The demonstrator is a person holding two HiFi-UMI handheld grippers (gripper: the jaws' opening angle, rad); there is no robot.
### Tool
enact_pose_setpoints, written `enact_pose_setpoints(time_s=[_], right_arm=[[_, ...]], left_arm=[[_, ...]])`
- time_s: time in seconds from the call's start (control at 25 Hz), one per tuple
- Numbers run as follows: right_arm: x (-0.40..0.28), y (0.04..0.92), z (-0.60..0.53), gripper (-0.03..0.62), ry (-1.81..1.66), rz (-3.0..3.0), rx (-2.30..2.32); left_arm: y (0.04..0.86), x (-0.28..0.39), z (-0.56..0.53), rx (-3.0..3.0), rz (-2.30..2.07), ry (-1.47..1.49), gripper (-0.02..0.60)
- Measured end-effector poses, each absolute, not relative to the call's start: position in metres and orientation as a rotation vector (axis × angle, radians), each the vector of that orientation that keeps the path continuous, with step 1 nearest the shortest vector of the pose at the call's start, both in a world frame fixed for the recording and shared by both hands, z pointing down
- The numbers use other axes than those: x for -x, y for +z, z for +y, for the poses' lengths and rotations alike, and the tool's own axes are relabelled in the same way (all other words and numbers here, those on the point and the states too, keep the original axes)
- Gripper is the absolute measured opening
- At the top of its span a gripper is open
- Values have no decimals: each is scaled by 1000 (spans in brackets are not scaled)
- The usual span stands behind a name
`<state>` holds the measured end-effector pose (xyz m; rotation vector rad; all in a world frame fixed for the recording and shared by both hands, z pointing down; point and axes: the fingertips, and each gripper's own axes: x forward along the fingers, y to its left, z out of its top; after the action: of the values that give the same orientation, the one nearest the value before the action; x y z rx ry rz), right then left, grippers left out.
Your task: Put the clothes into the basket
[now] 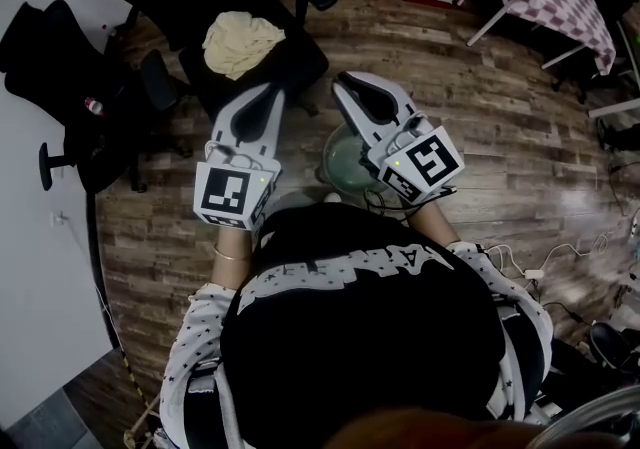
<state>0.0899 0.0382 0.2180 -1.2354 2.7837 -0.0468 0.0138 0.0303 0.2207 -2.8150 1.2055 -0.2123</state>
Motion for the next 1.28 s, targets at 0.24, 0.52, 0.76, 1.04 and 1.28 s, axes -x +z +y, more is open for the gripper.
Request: enact_pose_setpoints(time_s=[0.24,0.52,0.76,1.04,1.28], right_arm=[[-98,217,35,34,-40,2770,1253],[-105,216,34,34,-38,2759,1264],[-104,216,32,34,-40,2758,1249],[-96,217,28,34,-50,2772,1214],[-95,220,22,34,-57,2778,1204]], left_arm=[[218,-22,25,2813,1190,-208,14],[216,-31,23,2812,1165,-213,14],[215,-29,24,2805,1169,-208,14],[215,-24,20,2790,1187,-211,14],[220,-22,14,2786,1205,-222,14]])
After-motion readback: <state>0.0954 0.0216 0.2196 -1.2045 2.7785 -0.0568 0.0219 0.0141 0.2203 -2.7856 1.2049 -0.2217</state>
